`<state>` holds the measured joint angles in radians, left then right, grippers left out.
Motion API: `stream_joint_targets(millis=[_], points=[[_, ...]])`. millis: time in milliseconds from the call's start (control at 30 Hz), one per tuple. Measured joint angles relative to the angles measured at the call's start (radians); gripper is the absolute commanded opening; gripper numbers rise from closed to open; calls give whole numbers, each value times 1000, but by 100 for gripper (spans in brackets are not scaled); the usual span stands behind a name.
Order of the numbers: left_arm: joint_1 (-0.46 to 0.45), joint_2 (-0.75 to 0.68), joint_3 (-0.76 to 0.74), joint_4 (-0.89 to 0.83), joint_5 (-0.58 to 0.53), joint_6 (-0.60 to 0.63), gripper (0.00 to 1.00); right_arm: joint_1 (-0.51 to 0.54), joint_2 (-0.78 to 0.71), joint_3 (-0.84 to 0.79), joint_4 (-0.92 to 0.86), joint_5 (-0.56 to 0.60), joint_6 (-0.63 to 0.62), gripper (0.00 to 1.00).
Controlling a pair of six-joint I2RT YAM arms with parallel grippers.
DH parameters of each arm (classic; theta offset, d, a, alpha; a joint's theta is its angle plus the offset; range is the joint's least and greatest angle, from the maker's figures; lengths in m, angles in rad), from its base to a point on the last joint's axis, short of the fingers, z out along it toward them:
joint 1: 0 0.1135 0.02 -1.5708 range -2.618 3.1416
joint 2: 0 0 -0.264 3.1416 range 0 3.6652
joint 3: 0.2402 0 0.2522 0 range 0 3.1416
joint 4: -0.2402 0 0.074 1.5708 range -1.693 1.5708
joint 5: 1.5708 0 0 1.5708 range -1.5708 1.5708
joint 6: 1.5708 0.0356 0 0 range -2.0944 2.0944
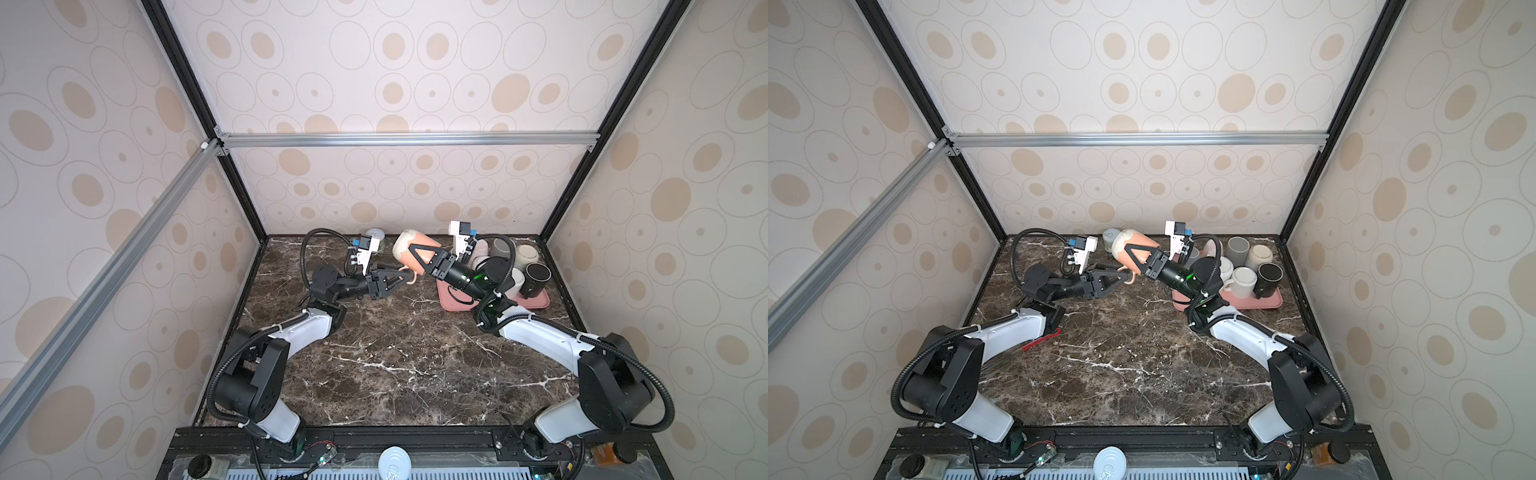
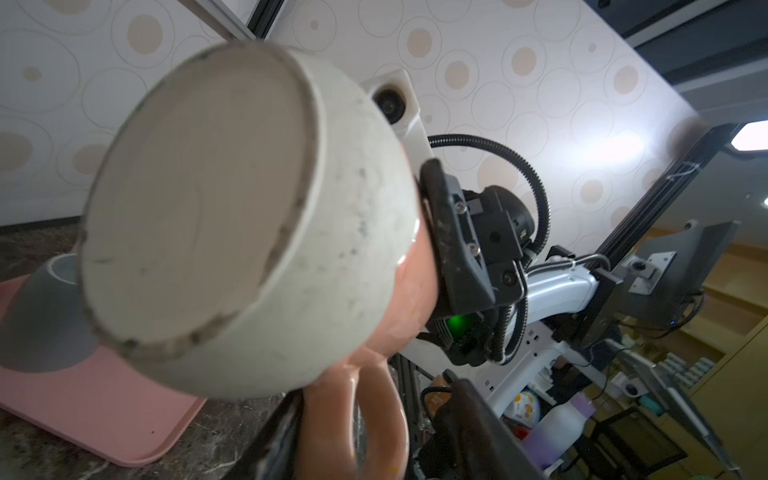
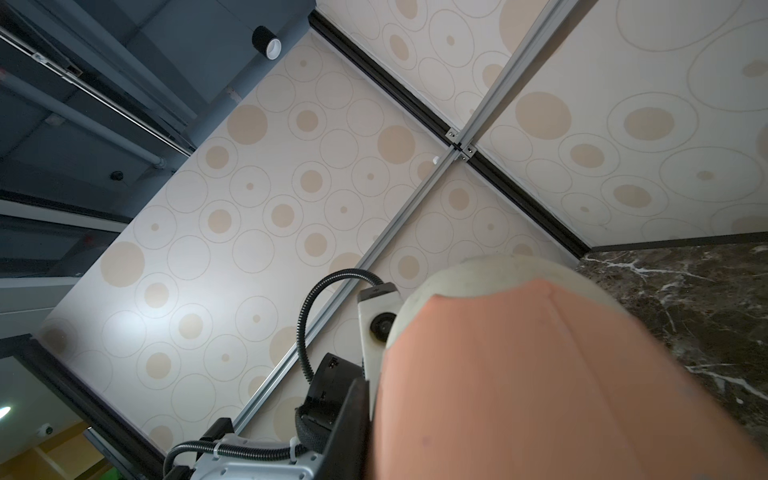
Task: Turn the mug right side up
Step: 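Grip the orange mug body with the right gripper and open the left gripper, then lower the orange mug upright beside the tray with the right gripper while the left withdraws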
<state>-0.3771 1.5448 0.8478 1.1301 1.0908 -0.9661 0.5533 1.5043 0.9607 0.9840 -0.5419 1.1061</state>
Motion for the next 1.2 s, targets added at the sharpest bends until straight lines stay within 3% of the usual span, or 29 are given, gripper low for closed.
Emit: stream_joint_targets(millis=[233, 500, 767, 933, 1200], points=[[52, -84, -19, -217, -51, 167, 66, 11, -19, 23, -267, 83, -82, 0], [107, -192, -8, -553, -203, 420, 65, 82, 11, 151, -850, 227, -245, 0], [107, -193, 91, -1043, -592, 696, 69, 164, 142, 377, -1260, 412, -389, 0], [107, -193, 122, -1153, -767, 771, 70, 233, 220, 463, -1499, 509, -445, 0], [107, -194, 122, -1202, -864, 816, 71, 283, 296, 561, -1828, 597, -500, 0]])
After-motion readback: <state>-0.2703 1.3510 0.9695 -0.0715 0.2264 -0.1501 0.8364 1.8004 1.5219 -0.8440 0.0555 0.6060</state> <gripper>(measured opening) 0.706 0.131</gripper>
